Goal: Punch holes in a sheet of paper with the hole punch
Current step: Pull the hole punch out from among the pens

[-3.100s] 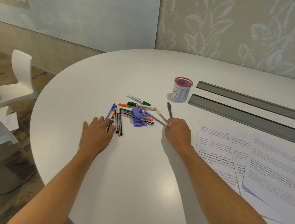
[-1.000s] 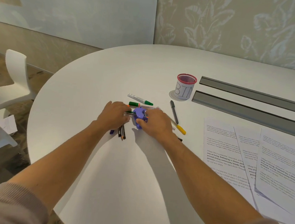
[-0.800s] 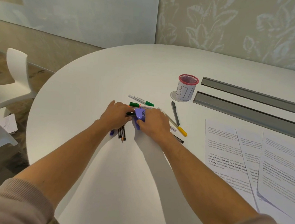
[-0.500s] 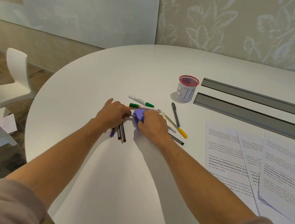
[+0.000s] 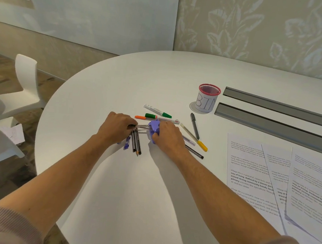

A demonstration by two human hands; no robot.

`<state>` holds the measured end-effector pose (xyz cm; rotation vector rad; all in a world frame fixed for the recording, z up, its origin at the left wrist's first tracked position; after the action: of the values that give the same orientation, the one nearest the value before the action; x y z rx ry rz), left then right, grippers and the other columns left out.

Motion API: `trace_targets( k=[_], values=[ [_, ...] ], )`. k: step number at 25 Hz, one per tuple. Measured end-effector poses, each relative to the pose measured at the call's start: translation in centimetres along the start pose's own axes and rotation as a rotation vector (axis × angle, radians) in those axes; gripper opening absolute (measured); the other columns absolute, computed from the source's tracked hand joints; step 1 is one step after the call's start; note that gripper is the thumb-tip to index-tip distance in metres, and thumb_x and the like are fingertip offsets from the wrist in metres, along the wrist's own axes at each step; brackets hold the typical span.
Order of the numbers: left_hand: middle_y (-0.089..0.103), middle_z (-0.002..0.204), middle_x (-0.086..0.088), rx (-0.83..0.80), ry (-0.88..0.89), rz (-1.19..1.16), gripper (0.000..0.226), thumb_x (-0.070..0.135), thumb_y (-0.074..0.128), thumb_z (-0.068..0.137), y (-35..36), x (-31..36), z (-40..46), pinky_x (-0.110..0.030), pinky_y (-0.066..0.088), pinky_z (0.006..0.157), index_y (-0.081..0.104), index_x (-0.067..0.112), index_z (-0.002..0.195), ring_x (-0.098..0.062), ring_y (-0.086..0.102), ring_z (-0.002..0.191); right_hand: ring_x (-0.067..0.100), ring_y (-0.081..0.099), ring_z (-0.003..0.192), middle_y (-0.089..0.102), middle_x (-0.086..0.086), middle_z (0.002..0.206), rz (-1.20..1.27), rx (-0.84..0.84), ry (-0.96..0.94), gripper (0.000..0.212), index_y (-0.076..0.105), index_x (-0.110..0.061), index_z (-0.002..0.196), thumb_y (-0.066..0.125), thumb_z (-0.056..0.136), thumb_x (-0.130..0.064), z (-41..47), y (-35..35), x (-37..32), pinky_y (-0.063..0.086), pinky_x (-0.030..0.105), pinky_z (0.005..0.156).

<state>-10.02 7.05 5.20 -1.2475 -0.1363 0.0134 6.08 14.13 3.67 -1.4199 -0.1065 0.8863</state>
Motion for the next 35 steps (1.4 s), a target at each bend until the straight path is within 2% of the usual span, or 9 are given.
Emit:
trace_targets(
  k=[4,8,10,13,15,22,27,31,35],
  values=[
    [0.072,0.105,-0.008,0.0,-0.001,-0.093,0.027,0.021,0.062,0.093,-0.1,0.5,-0.1,-0.033,0.05,0.082,0.069,0.013,0.117,-0.024,0.066,0.088,0.018,0.05,0.073,0.056,0.01,0.098,-0.021,-0.045,0.01,0.019,0.053,-0.008,0.106,0.055,0.092,-0.021,0.1,0.3,0.2,0.039,0.029,0.062],
    [0.071,0.1,-0.009,0.008,-0.054,-0.145,0.022,0.016,0.063,0.091,-0.2,0.2,-0.4,-0.029,0.047,0.077,0.071,0.012,0.112,-0.023,0.062,0.084,0.011,0.042,0.059,0.044,0.005,0.087,0.0,-0.042,-0.003,0.012,0.041,-0.017,0.091,0.052,0.095,-0.02,-0.1,0.2,0.3,0.029,0.021,0.049],
    [0.071,0.096,-0.009,0.055,-0.098,-0.195,0.02,0.014,0.063,0.09,-0.6,-0.3,-0.9,-0.03,0.046,0.076,0.072,0.011,0.108,-0.022,0.06,0.082,0.013,0.043,0.062,0.042,0.004,0.088,-0.004,-0.043,0.0,0.009,0.045,-0.015,0.095,0.051,0.095,-0.02,0.0,0.1,0.6,0.031,0.023,0.052],
    [0.071,0.093,-0.01,0.094,-0.156,-0.241,0.018,0.011,0.064,0.088,-1.0,-1.3,-1.7,-0.037,0.048,0.08,0.074,0.009,0.103,-0.026,0.061,0.085,0.014,0.044,0.065,0.043,0.006,0.093,-0.026,-0.059,0.043,0.019,0.051,-0.008,0.109,0.053,0.095,-0.021,0.4,-0.4,1.2,0.035,0.029,0.062],
    [0.071,0.09,-0.009,0.116,-0.193,-0.273,0.017,0.008,0.065,0.086,-1.2,-1.6,-2.2,-0.037,0.048,0.079,0.074,0.008,0.1,-0.026,0.06,0.084,0.014,0.042,0.061,0.045,0.005,0.094,-0.022,-0.052,0.056,0.019,0.053,-0.009,0.109,0.054,0.095,-0.022,0.5,-1.0,1.4,0.035,0.028,0.062],
    [0.072,0.092,-0.007,0.187,-0.331,-0.381,0.012,0.01,0.067,0.086,-1.0,-1.2,-3.0,-0.033,0.05,0.08,0.074,0.01,0.095,-0.02,0.061,0.083,0.015,0.044,0.073,0.042,0.004,0.093,-0.057,-0.01,0.045,0.023,0.053,-0.008,0.11,0.054,0.096,-0.027,0.1,-3.3,2.7,0.032,0.027,0.063],
    [0.071,0.091,-0.007,0.153,-0.344,-0.409,0.014,0.011,0.066,0.083,0.0,2.5,-2.4,-0.032,0.049,0.08,0.074,0.009,0.095,-0.023,0.063,0.085,0.018,0.049,0.074,0.048,0.008,0.096,-0.066,0.011,0.058,0.023,0.054,-0.009,0.106,0.054,0.096,-0.029,-0.6,-4.7,3.8,0.039,0.031,0.065],
    [0.072,0.092,-0.006,0.07,-0.38,-0.374,0.024,0.019,0.067,0.084,1.0,4.8,-2.0,-0.034,0.05,0.08,0.069,0.013,0.107,-0.022,0.063,0.087,0.011,0.039,0.058,0.041,0.002,0.088,-0.03,0.036,0.055,0.02,0.044,-0.017,0.092,0.055,0.095,-0.033,-1.6,-5.7,4.1,0.028,0.023,0.053],
    [0.071,0.101,-0.005,-0.035,-0.376,-0.274,0.031,0.03,0.068,0.085,2.2,6.5,-1.7,-0.034,0.052,0.083,0.065,0.017,0.114,-0.02,0.064,0.092,0.013,0.042,0.065,0.042,0.004,0.092,-0.027,0.025,0.053,0.021,0.052,-0.01,0.102,0.053,0.096,-0.031,-2.5,-6.1,4.0,0.029,0.024,0.056]
  ],
)
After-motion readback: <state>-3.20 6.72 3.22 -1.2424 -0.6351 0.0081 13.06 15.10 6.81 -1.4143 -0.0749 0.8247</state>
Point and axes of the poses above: each hand's wrist, its own z-axis towards the middle knuckle, its own y-axis out of the palm, x = y × z, the point moved 4 cm from there along z, towards the middle knuckle
